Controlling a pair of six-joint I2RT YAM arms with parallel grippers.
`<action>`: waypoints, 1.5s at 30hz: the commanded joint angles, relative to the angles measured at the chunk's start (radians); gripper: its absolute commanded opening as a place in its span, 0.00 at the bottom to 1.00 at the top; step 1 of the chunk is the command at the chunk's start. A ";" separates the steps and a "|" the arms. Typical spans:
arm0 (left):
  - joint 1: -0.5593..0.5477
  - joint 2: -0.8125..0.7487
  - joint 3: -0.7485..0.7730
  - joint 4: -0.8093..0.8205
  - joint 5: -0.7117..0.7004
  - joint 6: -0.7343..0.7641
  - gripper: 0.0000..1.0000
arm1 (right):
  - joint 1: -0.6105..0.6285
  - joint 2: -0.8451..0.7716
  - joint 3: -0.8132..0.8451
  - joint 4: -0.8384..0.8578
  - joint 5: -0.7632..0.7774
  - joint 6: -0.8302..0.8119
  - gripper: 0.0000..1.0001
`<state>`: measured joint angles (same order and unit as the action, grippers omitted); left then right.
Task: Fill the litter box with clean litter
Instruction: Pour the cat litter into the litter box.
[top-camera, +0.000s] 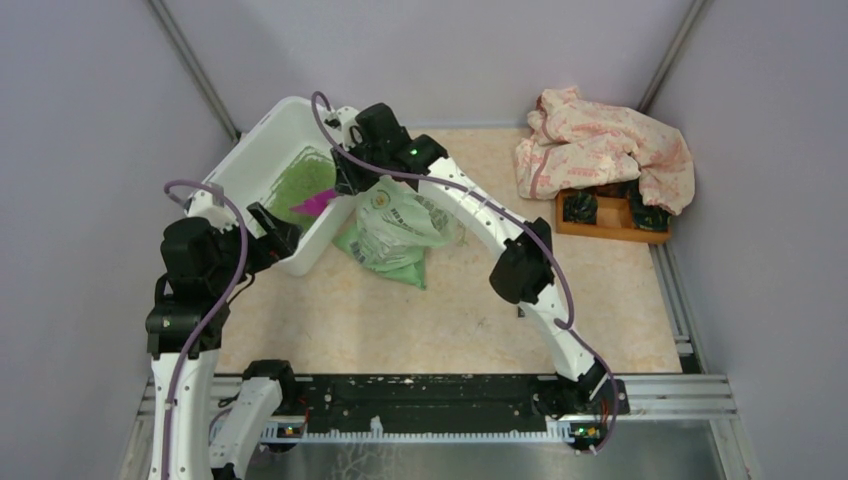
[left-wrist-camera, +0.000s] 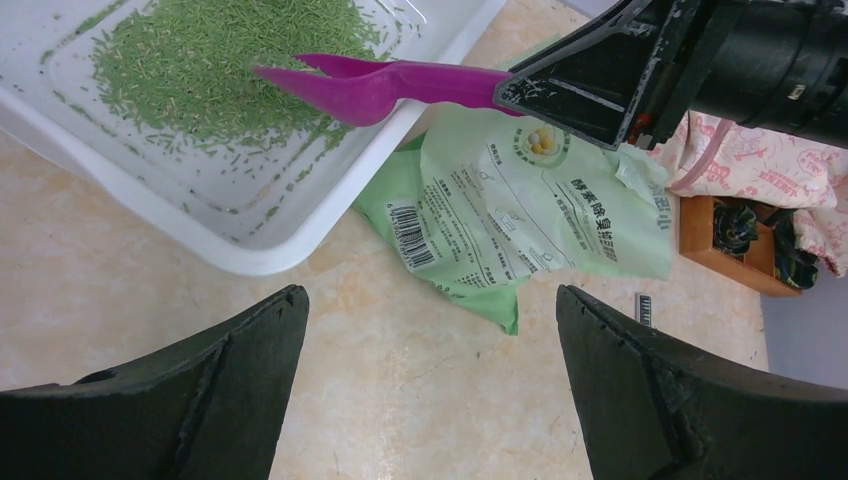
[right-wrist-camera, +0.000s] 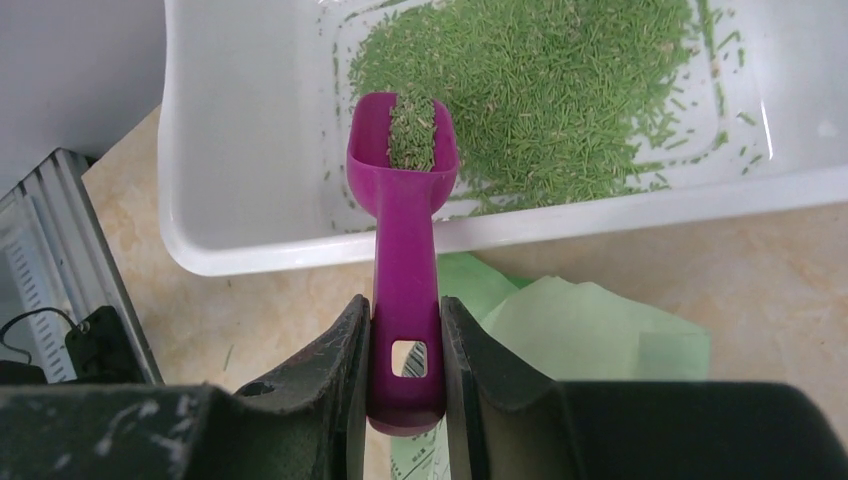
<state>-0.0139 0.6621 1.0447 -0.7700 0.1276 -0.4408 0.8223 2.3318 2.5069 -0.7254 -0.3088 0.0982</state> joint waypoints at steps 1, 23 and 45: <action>0.005 -0.009 0.004 0.001 0.026 0.004 0.99 | -0.014 -0.077 -0.029 0.021 -0.039 0.074 0.00; 0.005 -0.001 0.002 0.014 0.044 -0.004 0.99 | -0.086 -0.210 -0.412 0.395 -0.153 0.672 0.00; 0.004 0.008 0.024 0.015 0.048 -0.006 0.99 | -0.121 -0.310 -0.635 0.748 -0.242 1.043 0.00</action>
<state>-0.0139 0.6701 1.0447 -0.7689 0.1650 -0.4446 0.7139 2.1109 1.9167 -0.1307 -0.5213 1.0386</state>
